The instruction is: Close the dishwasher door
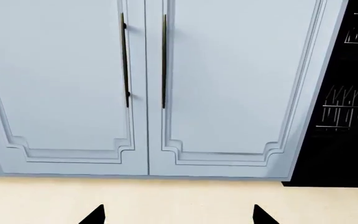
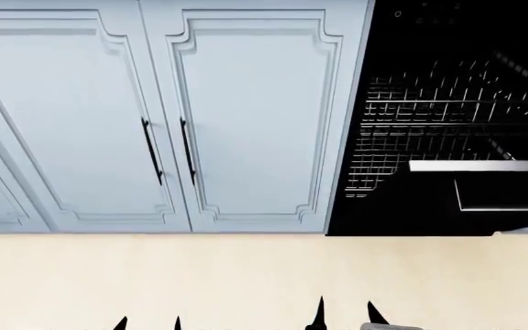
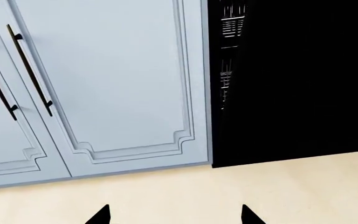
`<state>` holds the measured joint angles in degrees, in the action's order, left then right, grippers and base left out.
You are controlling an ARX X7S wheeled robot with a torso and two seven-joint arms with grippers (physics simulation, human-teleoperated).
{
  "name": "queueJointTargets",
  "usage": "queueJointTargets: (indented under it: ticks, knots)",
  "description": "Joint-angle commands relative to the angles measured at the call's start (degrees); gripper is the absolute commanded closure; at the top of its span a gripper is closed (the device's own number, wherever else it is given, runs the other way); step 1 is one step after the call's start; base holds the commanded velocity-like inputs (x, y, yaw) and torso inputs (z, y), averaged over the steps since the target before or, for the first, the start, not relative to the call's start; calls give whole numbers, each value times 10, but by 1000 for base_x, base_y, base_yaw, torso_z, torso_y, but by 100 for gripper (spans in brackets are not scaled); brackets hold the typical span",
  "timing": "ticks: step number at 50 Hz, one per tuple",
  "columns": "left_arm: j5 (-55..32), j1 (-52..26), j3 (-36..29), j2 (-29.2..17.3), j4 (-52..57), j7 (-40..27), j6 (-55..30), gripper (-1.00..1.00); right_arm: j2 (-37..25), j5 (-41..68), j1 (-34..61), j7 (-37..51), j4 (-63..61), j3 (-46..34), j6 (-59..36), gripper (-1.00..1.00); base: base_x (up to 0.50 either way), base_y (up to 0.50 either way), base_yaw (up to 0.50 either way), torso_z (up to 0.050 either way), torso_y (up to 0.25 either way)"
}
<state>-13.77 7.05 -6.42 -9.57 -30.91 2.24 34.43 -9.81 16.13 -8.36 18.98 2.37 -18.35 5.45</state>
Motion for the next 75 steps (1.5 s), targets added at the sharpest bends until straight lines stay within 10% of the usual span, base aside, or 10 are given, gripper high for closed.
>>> queueJointTargets:
  ticks: [1, 75]
  knots:
    - [-2, 0, -3, -2, 0, -2, 1, -100, -3, 3, 1, 3, 1, -4, 2, -100, 0, 0, 0, -50, 59]
    - [-12, -2, -21, -10, -3, -15, 6, -100, -17, 17, 6, 20, 3, -24, 9, -100, 0, 0, 0, -50, 60]
